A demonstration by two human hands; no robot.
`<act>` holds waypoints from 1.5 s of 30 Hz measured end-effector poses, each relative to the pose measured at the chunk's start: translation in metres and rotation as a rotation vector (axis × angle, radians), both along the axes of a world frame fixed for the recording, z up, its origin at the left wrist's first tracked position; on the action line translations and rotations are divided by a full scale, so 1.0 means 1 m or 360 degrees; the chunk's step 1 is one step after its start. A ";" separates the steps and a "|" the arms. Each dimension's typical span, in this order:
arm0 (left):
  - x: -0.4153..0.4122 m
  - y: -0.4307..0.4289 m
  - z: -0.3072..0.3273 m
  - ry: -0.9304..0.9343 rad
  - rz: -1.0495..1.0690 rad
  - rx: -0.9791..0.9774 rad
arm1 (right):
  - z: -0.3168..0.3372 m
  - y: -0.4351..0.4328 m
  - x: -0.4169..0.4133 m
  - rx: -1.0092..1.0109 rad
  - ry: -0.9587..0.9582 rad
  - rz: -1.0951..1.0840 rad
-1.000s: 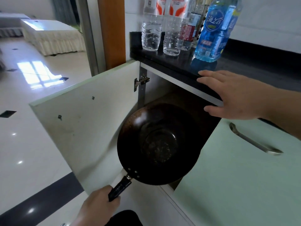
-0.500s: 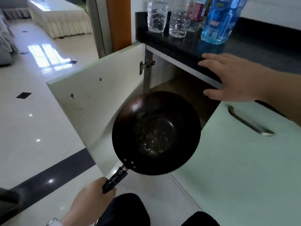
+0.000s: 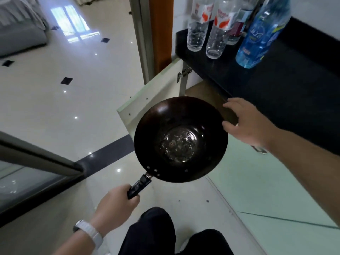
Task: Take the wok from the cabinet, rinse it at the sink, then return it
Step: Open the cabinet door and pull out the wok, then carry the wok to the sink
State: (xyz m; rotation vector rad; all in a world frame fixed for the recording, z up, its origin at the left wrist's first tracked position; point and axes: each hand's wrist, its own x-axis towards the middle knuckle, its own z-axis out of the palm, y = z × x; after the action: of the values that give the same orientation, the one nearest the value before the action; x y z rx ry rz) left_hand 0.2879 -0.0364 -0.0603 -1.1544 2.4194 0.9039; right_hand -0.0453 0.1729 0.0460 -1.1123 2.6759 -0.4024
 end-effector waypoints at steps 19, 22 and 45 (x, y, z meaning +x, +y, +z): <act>0.002 0.065 0.253 0.0221 -0.0081 -0.0092 | 0.161 0.033 0.241 -0.0298 -0.0643 0.0063; -0.011 0.084 0.277 0.0289 -0.0142 -0.0073 | 0.166 0.035 0.246 -0.0467 -0.1009 -0.0316; -0.134 0.286 0.359 0.0785 -0.1196 0.0103 | 0.221 0.192 0.176 -0.2252 -0.1351 -0.1497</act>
State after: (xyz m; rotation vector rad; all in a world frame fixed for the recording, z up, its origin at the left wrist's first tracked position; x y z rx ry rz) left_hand 0.1534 0.2494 0.2983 0.0730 2.8177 1.0556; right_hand 0.1308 0.3651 0.2670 0.3838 1.6452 -2.3853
